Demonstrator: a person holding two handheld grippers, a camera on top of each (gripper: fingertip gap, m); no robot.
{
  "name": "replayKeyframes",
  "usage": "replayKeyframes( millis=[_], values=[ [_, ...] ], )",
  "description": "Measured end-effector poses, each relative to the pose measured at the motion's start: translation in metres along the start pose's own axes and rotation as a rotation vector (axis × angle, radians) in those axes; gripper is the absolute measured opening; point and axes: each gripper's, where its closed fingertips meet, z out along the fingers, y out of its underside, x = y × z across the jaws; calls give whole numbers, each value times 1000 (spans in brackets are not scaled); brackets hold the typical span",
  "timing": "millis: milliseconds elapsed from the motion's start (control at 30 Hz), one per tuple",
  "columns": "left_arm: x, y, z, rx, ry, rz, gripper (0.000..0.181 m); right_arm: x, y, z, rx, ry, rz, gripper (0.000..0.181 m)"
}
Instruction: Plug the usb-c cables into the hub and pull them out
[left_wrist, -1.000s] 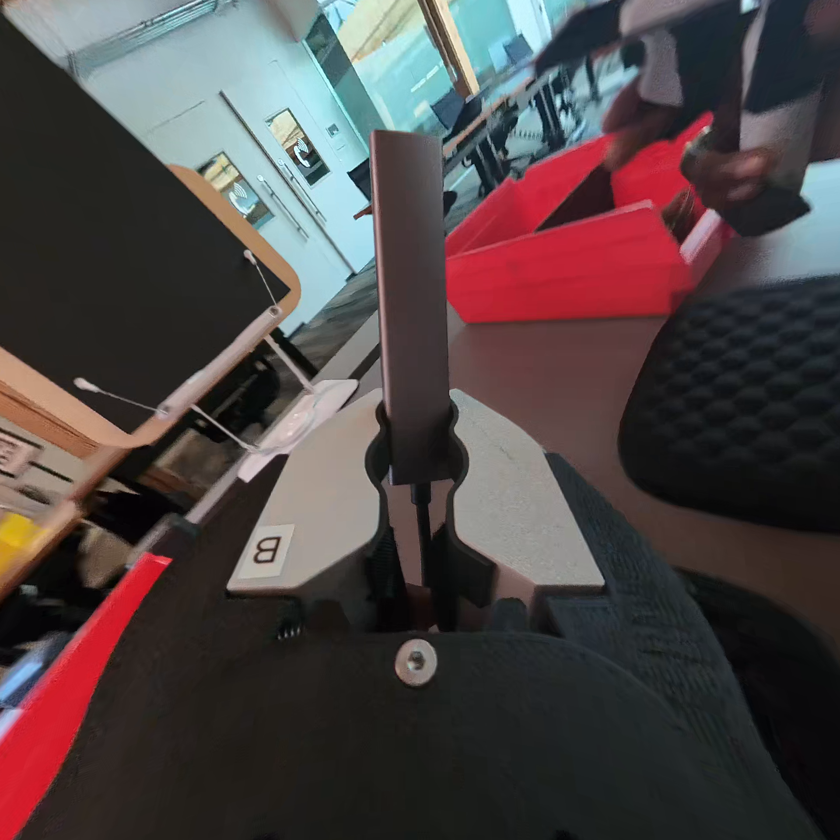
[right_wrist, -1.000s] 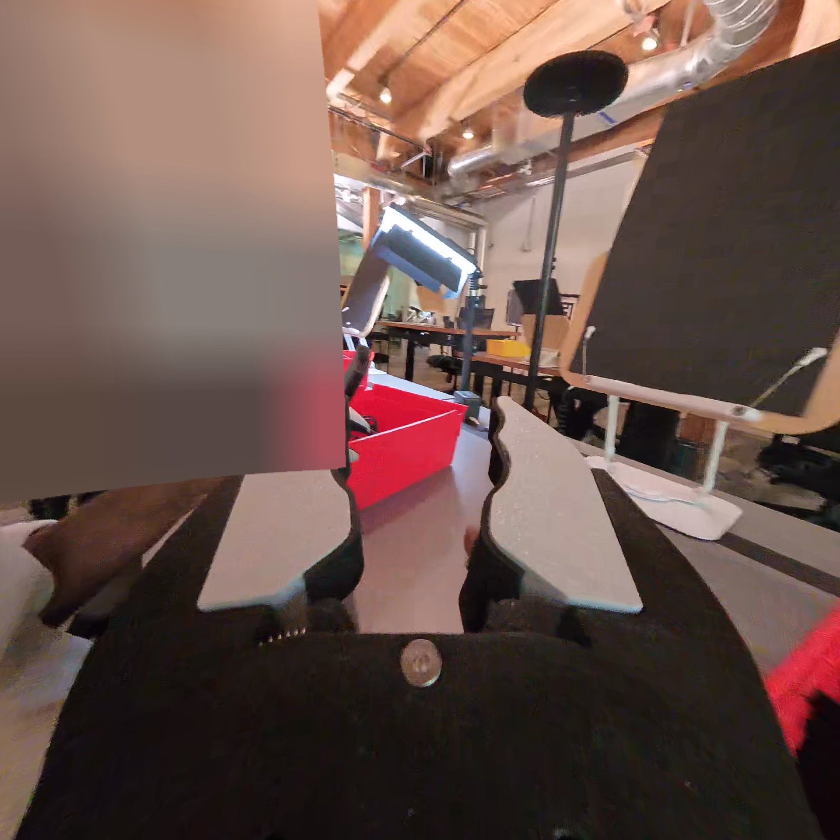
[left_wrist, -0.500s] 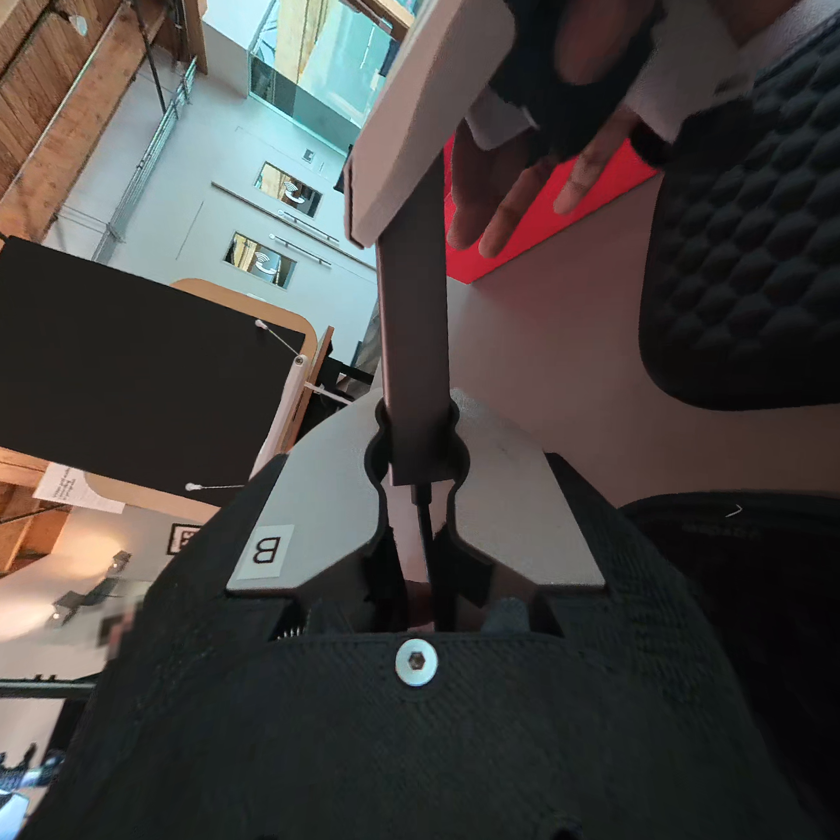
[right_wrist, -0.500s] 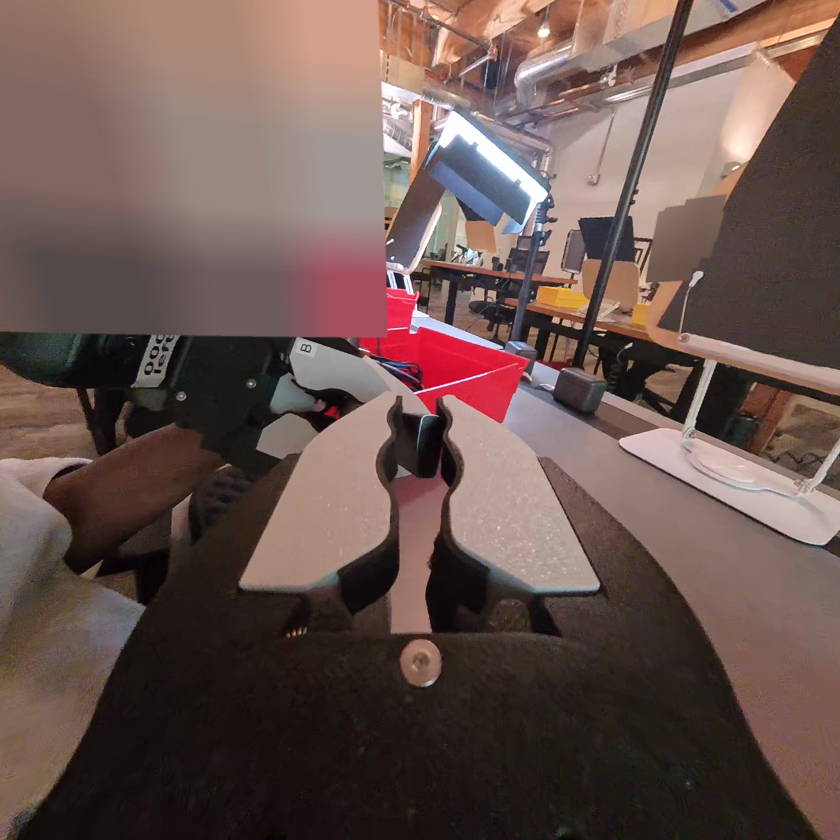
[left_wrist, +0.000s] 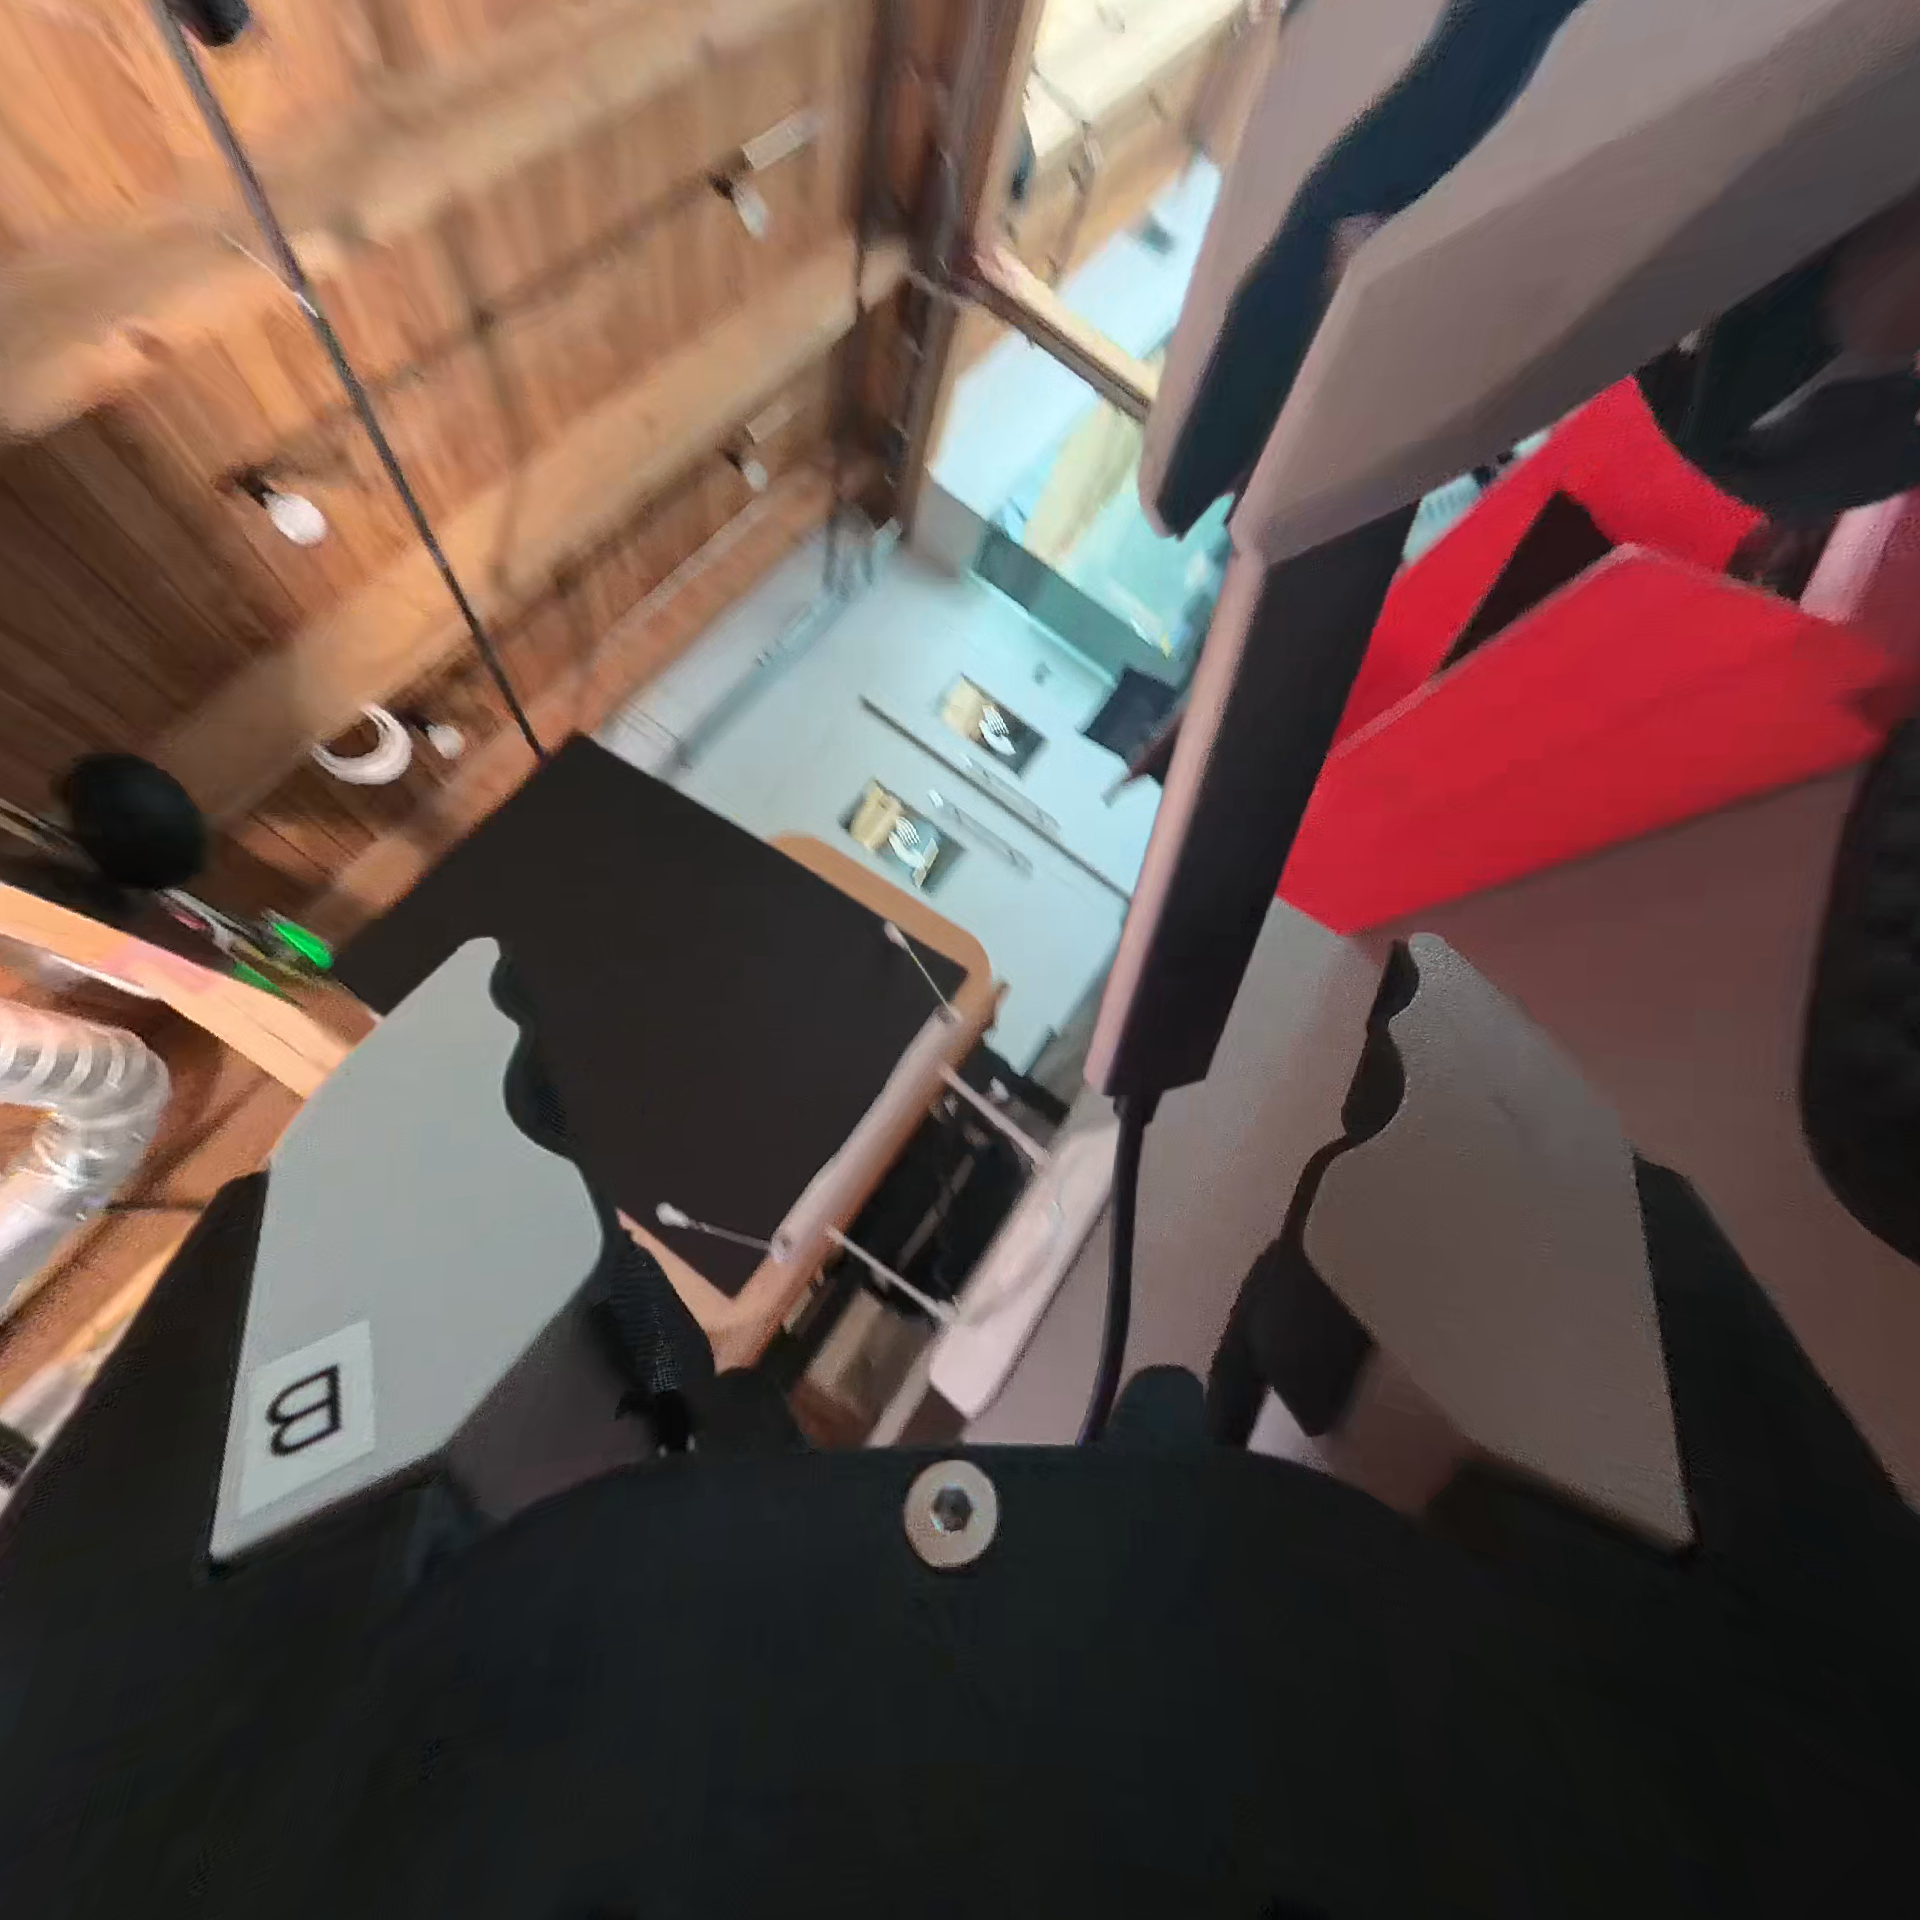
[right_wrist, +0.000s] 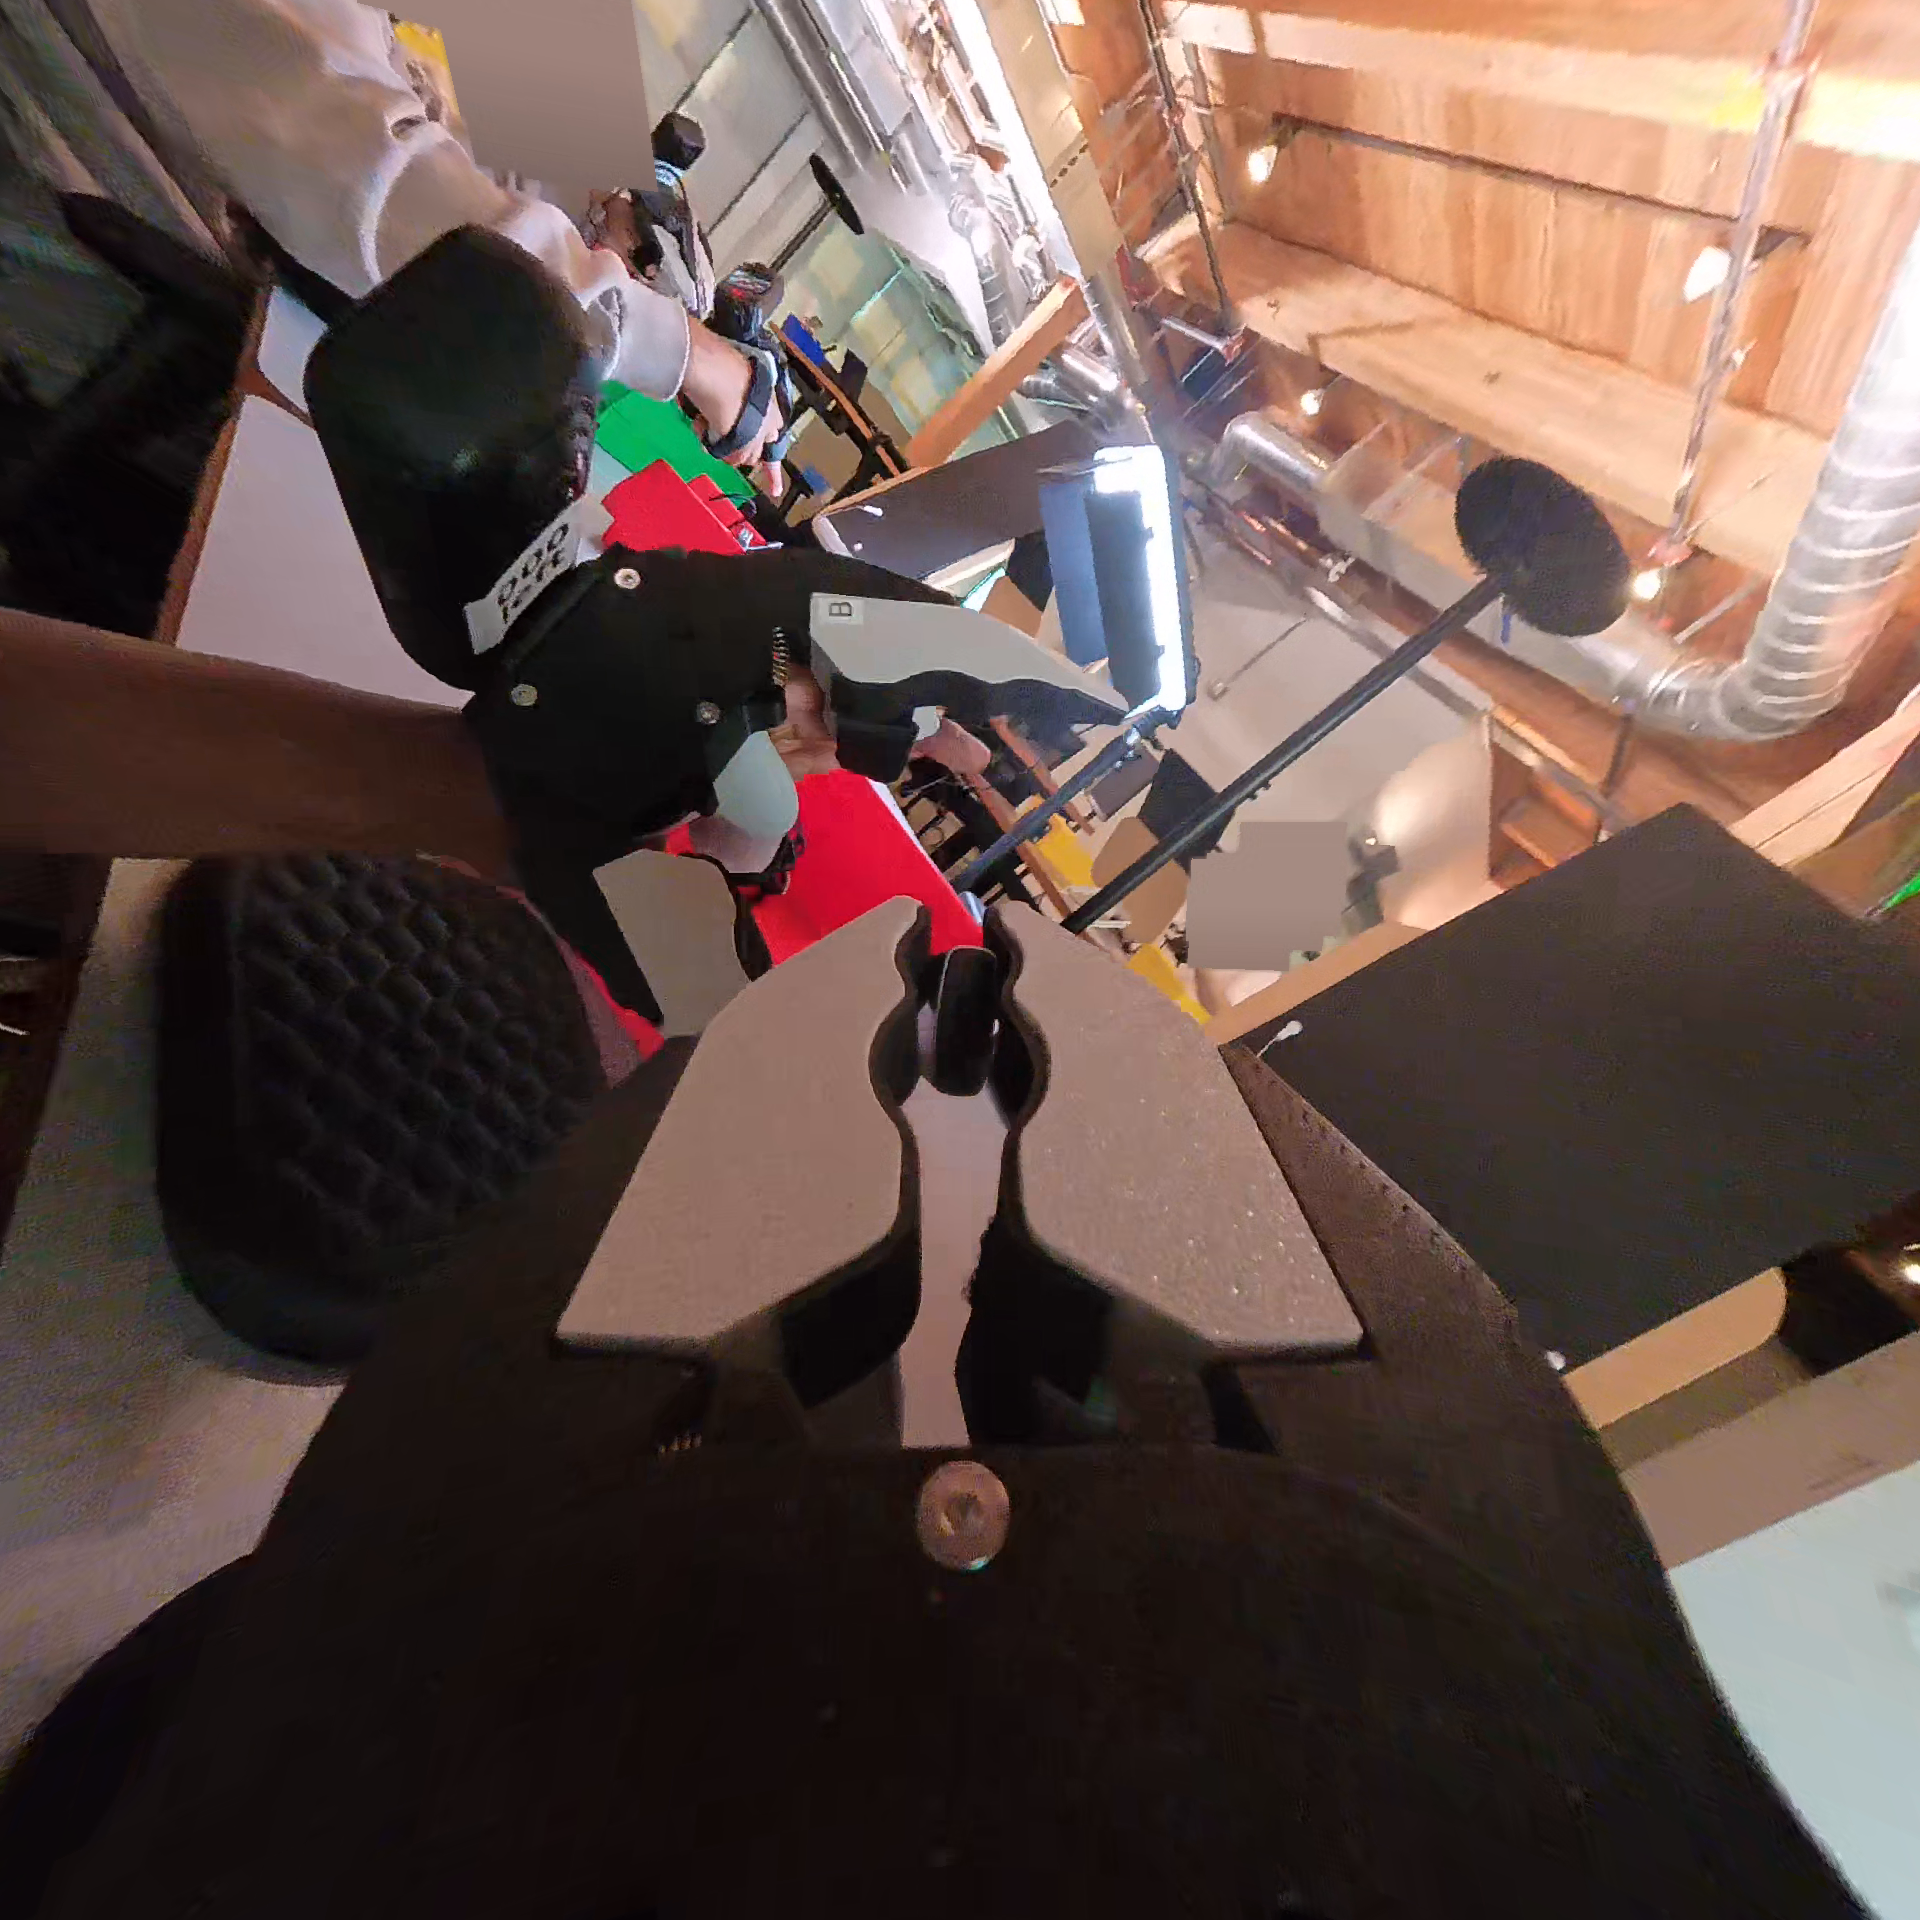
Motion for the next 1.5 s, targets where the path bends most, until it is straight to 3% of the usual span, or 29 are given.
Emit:
replayKeyframes(
  millis=[100, 267, 433, 567, 767, 933, 1067, 1300, 1500],
  values=[
    [-22, -21, -16, 172, -87, -17, 145, 7, -15, -4, 45, 71, -98, 8],
    [-57, -24, -38, 255, -198, -110, 144, 34, -24, -15, -3, 255, -324, 8],
    [-74, -23, -48, 309, -274, -213, 143, 77, 2, -38, -245, 400, -524, 8],
    [-92, -26, -60, 366, -383, -268, 143, 121, 33, -72, -408, 506, -514, 8],
    [-110, -22, -74, 408, -456, -347, 143, 172, 96, -124, -585, 628, -282, 8],
    [-114, -13, -76, 399, -472, -413, 142, 201, 134, -150, -566, 741, -14, 6],
    [-113, -11, -73, 382, -461, -409, 142, 226, 158, -150, -522, 769, 184, 5],
    [-110, -10, -70, 346, -444, -362, 142, 286, 170, -135, -400, 780, 249, 5],
    [-107, -7, -67, 340, -422, -390, 142, 288, 228, -124, -463, 728, 466, 5]
  ],
)
